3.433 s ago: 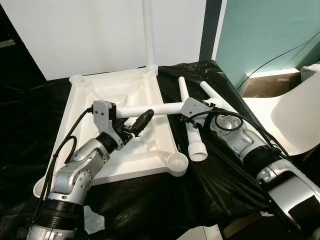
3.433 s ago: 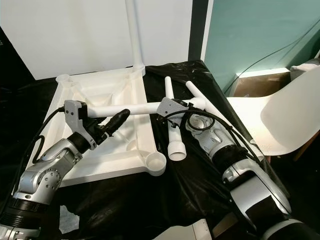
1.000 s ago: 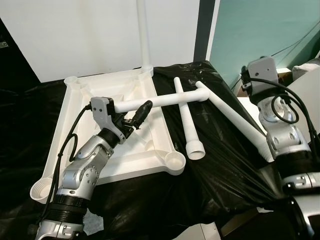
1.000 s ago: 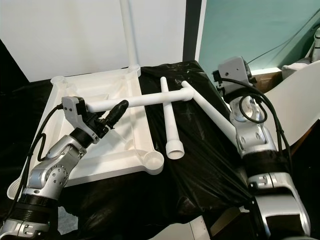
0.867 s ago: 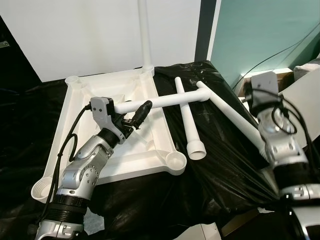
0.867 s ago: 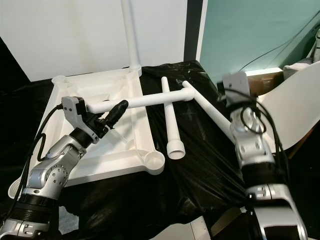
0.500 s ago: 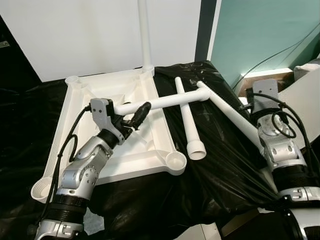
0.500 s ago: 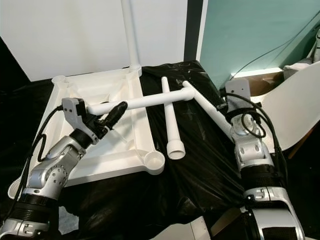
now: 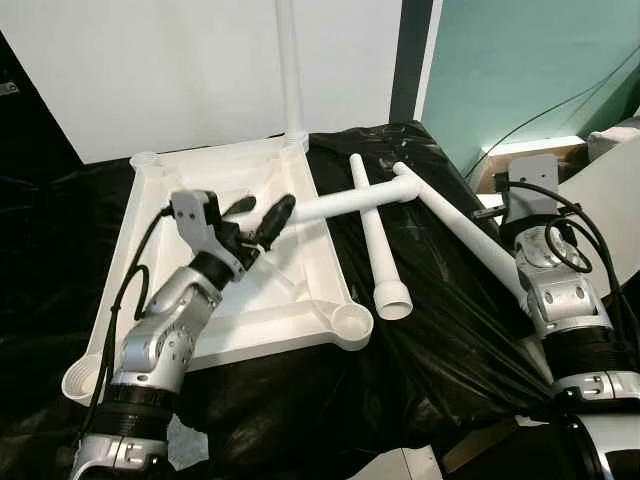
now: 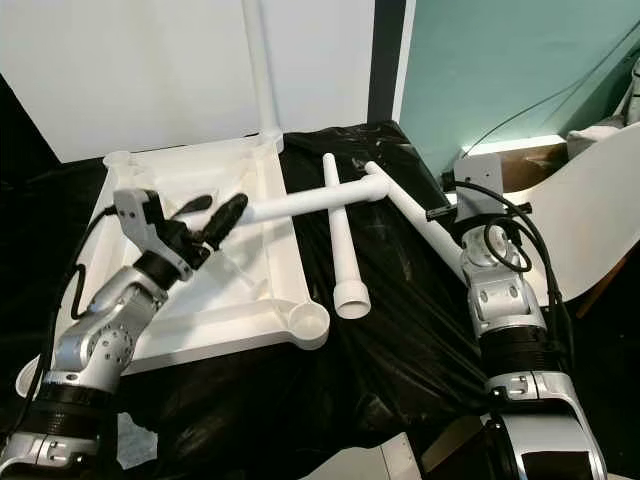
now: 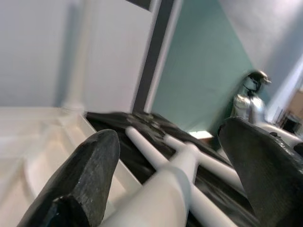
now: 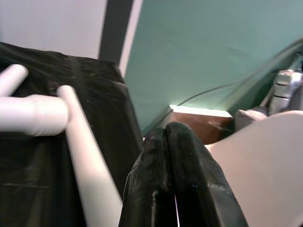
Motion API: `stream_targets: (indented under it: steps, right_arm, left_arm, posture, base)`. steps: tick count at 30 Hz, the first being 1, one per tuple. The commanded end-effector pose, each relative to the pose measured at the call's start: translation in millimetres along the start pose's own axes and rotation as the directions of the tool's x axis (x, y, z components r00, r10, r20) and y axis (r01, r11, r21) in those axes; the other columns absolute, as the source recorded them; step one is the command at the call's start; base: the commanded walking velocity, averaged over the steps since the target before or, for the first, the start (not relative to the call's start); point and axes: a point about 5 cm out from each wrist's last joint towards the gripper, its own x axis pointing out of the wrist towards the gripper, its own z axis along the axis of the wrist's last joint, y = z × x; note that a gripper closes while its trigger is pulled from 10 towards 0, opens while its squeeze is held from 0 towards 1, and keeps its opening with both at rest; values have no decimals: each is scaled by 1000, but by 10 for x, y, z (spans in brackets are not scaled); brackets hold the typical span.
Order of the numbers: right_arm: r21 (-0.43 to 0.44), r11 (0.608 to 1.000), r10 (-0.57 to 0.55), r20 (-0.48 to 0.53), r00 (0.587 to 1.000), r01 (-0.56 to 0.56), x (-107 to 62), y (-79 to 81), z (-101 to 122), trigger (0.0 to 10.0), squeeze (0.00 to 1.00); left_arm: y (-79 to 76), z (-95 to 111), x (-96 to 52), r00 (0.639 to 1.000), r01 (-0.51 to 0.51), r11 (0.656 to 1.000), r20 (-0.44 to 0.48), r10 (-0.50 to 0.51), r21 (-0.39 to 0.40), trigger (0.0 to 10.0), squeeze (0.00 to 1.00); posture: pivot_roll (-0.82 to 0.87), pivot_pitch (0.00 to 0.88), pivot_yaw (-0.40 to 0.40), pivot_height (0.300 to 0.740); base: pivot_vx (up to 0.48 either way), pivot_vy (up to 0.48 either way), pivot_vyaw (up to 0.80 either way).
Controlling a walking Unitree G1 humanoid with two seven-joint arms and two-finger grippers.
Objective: Building children table
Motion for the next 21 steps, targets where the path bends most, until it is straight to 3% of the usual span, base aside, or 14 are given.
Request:
stream_targets:
  steps: [1, 4, 5, 6, 7, 9, 10, 21]
  right_arm:
    - [1, 999, 39, -1, 999, -39, -32, 78, -6, 10000, 0]
    - [2, 999, 51, 3, 999, -51, -34, 102, 11, 10000, 0]
    - [3, 999, 53, 4, 999, -53, -34, 105, 18, 10000, 0]
    - [3, 999, 53, 4, 999, -53, -34, 105, 18, 10000, 0]
    - [4, 999, 53, 5, 999, -53, -31, 102, 26, 10000, 0]
    - [5, 999, 53, 5, 999, -53, -27, 97, 32, 10000, 0]
    - [6, 999, 51, 6, 999, -52, -21, 88, 38, 10000, 0]
    - [8, 999, 50, 11, 999, -50, -12, 66, 57, 10000, 0]
  left_arm:
    - [48, 44, 1, 999, 46, 998, 27, -47, 30, 10000, 0]
    - [122, 69, 3, 999, -11, 999, 48, 9, 31, 9882, 0]
    - [135, 76, -5, 998, -19, 999, 53, 18, 27, 8314, 0]
    - [135, 76, -5, 998, -19, 999, 53, 18, 27, 8314, 0]
    - [136, 77, -13, 998, -17, 1000, 52, 16, 23, 3922, 0]
    - [134, 77, -18, 999, -14, 1000, 51, 12, 21, 3569, 0]
    - [122, 71, -24, 999, -1, 1000, 48, 0, 12, 0, 0]
    - [115, 78, -12, 996, 24, 1000, 81, -23, -11, 0, 0]
  posture:
    - [-51, 0, 37, 740]
    - [-51, 0, 37, 740]
    - [-45, 0, 34, 740]
    - [-45, 0, 34, 740]
    - [-45, 0, 34, 740]
    - [-43, 0, 35, 740]
    - [-42, 0, 35, 740]
    - [-43, 0, 37, 740]
  base:
    - [0, 0, 0]
    - [0, 0, 0]
    - [0, 0, 0]
    - [0, 0, 0]
    - [0, 0, 0]
    - [0, 0, 0]
    - [0, 0, 0]
    - [0, 0, 0]
